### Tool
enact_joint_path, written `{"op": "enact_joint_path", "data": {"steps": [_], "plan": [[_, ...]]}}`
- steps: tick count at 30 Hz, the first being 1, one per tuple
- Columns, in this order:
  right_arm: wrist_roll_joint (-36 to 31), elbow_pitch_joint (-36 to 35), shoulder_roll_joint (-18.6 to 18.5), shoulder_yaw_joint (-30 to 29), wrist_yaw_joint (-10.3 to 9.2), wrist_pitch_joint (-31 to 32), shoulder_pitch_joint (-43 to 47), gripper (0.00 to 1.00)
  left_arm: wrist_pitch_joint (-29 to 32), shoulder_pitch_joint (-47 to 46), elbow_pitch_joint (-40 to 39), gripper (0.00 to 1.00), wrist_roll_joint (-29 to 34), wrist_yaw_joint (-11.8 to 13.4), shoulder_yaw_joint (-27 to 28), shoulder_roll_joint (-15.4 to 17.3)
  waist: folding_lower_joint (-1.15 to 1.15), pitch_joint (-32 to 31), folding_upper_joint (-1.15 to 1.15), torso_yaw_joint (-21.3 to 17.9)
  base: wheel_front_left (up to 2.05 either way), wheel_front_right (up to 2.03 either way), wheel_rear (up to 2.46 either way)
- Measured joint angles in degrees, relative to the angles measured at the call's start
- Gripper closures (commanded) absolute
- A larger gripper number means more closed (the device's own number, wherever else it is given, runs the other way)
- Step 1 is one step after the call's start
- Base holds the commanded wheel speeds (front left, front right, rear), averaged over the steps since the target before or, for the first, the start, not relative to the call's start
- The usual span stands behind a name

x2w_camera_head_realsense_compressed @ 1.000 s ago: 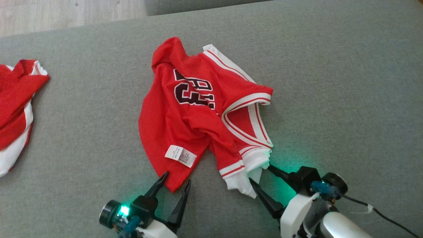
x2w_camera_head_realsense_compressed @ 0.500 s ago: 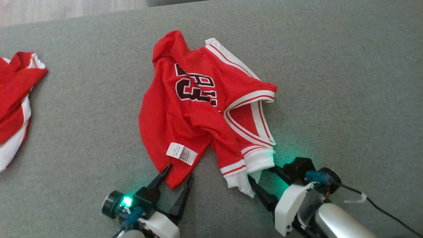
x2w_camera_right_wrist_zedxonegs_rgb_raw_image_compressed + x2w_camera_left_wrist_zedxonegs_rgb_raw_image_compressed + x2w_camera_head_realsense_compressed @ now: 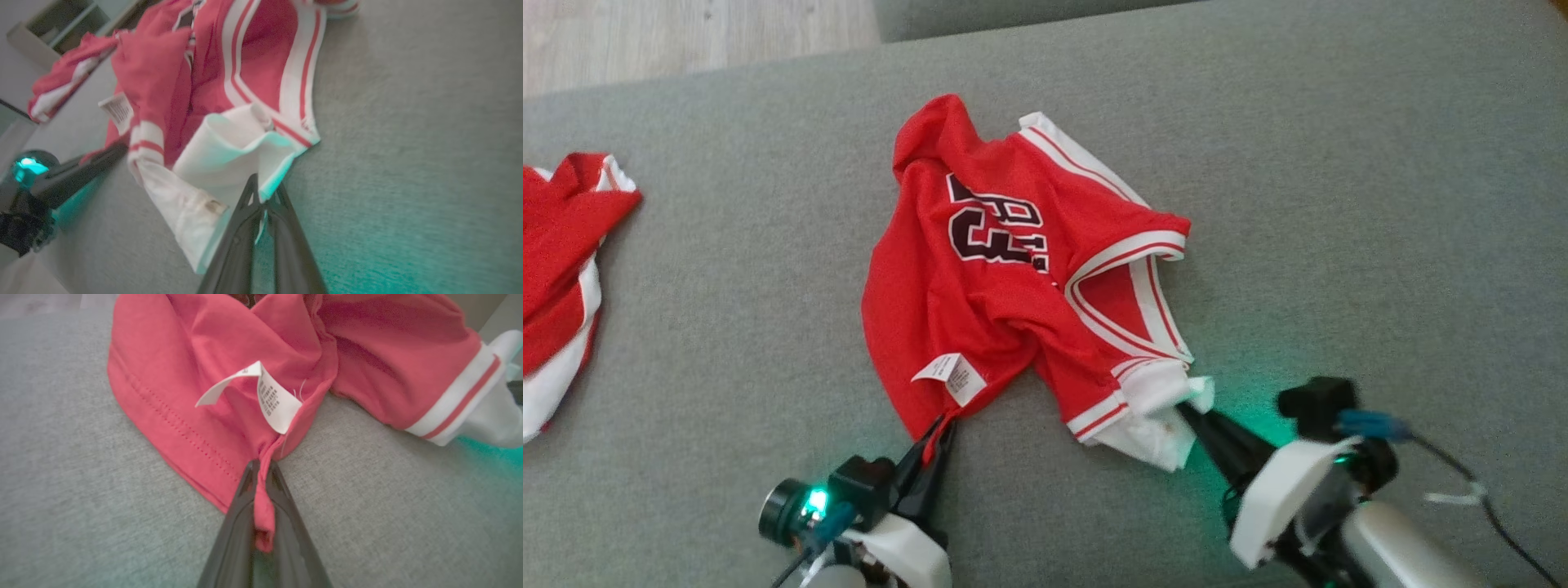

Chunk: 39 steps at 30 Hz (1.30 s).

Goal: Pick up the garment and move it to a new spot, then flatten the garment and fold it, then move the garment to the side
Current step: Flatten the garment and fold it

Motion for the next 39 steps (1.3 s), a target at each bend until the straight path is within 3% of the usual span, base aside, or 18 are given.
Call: {"op": "enact_joint_path", "data": {"steps": [7, 14, 23, 30, 35, 39], "plan": [[12.27, -14.97, -3.96, -8.91, -0.01, -0.59, 5.13, 1.00, 0.67, 5.57, -7.08, 1.00, -5.67, 0.00, 3.01, 1.92, 0.00, -2.71, 0.00, -0.80, 0.00, 0.00, 0.00], [22.01, -29.76, -8.47, -17.78, -0.01, 2.53, 10.77, 1.00, 5.21, 10.42, -26.80, 1.00, -13.15, -0.01, 7.20, 5.19, 0.00, -4.84, 0.00, -1.33, 0.00, 0.00, 0.00], [25.49, -42.69, -9.01, -31.38, -0.01, 3.41, 13.67, 1.00, 11.47, 15.44, -50.72, 1.00, -20.49, 0.59, 10.04, 7.11, -0.01, -7.31, 0.00, -2.81, 0.00, 0.00, 0.00], [25.69, -50.75, -6.82, -44.43, -0.01, 7.97, 12.62, 1.00, 18.17, 16.13, -66.81, 1.00, -26.91, 0.56, 11.14, 10.60, -0.01, -8.41, 0.00, -4.37, 0.00, 0.00, 0.00], [27.24, -54.31, -2.36, -51.91, -0.01, 16.27, 1.88, 1.00, 26.29, 8.75, -74.66, 1.00, -32.36, 0.69, 11.96, 13.71, -0.01, -6.94, 0.00, -4.64, 0.00, 0.00, 0.00], [22.86, -50.45, 1.51, -53.39, -0.01, 23.63, -10.67, 1.00, 32.73, -0.48, -74.16, 1.00, -36.77, 2.05, 13.02, 15.15, -0.01, -4.57, 0.00, -4.75, 0.00, 0.00, 0.00]]}}
